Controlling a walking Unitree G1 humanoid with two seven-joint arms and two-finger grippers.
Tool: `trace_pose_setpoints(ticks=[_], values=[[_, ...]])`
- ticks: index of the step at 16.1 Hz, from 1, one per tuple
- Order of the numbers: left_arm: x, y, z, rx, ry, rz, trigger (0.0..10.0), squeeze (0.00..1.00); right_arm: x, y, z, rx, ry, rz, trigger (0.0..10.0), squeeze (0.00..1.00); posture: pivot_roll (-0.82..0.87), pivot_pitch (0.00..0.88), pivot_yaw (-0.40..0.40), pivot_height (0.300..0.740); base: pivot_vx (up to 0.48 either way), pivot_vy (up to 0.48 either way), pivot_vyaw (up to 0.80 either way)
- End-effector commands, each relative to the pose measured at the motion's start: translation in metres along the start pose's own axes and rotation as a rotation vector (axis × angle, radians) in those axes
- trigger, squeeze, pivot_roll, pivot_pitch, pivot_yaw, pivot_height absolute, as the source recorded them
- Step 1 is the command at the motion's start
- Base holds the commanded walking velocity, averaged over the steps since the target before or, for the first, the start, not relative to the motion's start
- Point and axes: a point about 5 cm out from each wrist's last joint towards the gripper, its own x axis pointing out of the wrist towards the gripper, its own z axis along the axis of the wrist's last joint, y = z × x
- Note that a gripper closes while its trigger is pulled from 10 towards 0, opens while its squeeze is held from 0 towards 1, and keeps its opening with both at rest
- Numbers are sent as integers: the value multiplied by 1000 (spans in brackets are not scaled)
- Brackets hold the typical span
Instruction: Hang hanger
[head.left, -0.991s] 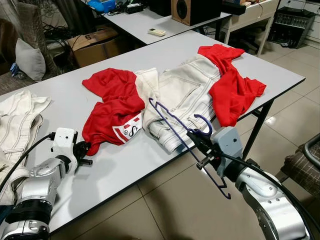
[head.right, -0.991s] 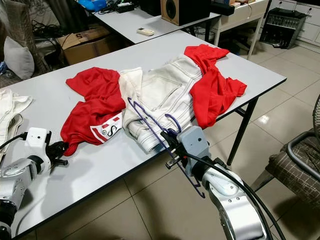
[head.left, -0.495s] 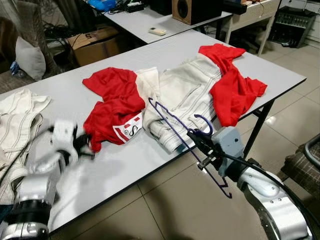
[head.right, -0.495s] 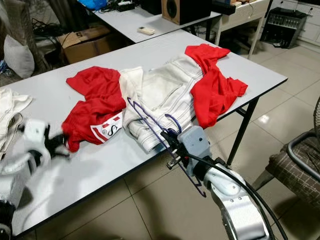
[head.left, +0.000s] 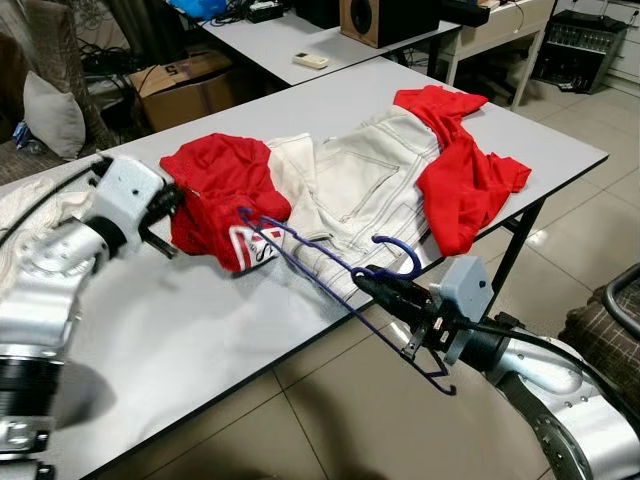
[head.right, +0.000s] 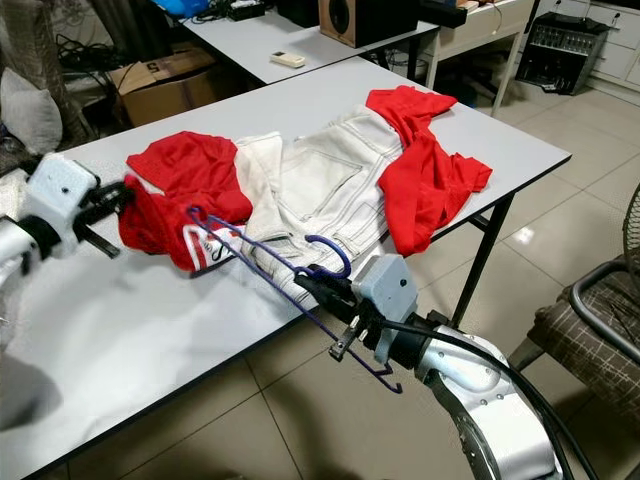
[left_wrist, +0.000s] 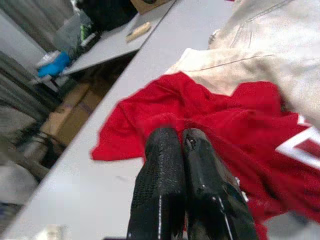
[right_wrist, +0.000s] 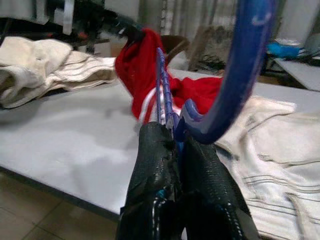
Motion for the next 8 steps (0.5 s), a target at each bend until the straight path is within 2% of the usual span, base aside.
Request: trace_pose_setpoints(ticks=[1,3,5,6,7,8], values=[[-4,12,17,67,-19,31,0,0,2,3,4,-3,-4,48,10000,0,-69,0,106,740,0,0,0],[-7,21,33,85,-58,59,0,0,4,4,3,4,13,78,10000,0,-68,0,97,740,0,0,0],[-9,30,63,70,-178,94,0,0,6,4,-4,-9,87,126,10000,0,-67,0,92,740,0,0,0],[-11,35,78,60,-254,132,0,0,8,-3,-10,-40,134,91,10000,0,-65,0,90,740,0,0,0],[-14,41,97,47,-356,181,0,0,11,-11,-10,-43,137,59,10000,0,-62,0,88,740,0,0,0],[-14,41,97,47,-356,181,0,0,11,-11,-10,-43,137,59,10000,0,-62,0,88,740,0,0,0]])
